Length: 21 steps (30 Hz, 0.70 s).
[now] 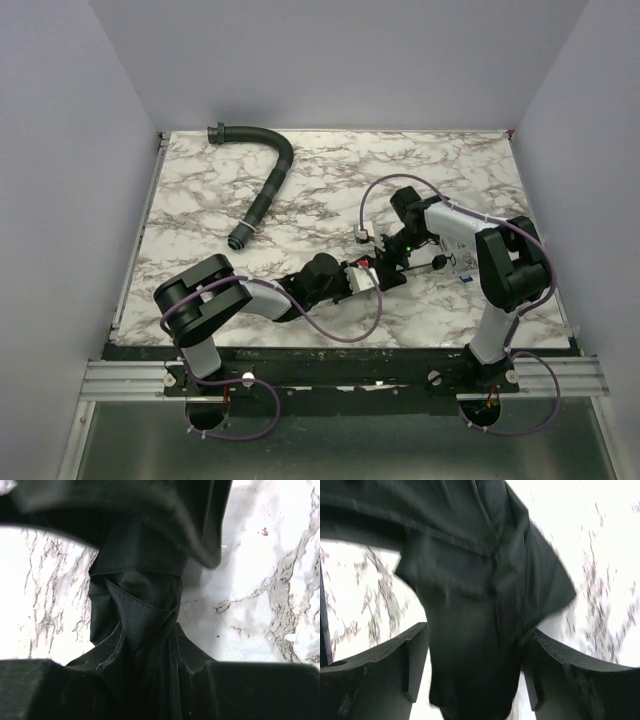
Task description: Put away the umbrella
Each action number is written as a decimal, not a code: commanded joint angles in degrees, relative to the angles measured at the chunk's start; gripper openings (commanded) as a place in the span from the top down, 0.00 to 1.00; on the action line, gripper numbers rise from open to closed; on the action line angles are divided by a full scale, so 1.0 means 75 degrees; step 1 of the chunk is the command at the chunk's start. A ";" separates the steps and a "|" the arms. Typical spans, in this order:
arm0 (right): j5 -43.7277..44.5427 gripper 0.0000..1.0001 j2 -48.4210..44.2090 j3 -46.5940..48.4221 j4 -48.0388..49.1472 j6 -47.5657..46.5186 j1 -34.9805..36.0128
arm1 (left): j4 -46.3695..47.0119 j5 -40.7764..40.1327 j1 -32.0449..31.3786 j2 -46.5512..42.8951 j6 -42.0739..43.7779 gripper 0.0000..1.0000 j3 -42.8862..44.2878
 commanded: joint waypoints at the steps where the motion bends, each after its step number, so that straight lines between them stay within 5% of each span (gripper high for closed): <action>1: 0.0179 0.21 -0.0338 0.0508 -0.1469 0.0039 -0.0660 | -0.1686 0.1285 0.0620 0.0589 -0.1719 1.00 -0.0190; 11: -0.0286 0.12 -0.1305 0.2203 -0.1672 -0.0282 -0.1236 | -0.3342 0.3099 0.1669 0.1445 -0.2729 1.00 0.0861; 13: -0.0694 0.01 -0.1823 0.1841 -0.1071 -0.0422 -0.1241 | -0.3567 0.3430 0.1883 0.1622 -0.2973 1.00 0.1047; 17: -0.1675 0.00 -0.2889 0.0142 0.0552 -0.1004 -0.1230 | -0.3946 0.3860 0.2113 0.1944 -0.3275 1.00 0.1337; 21: -0.1289 0.03 -0.2580 -0.0093 -0.0249 -0.2860 -0.1211 | -0.4097 0.3857 0.2128 0.2175 -0.3474 1.00 0.1440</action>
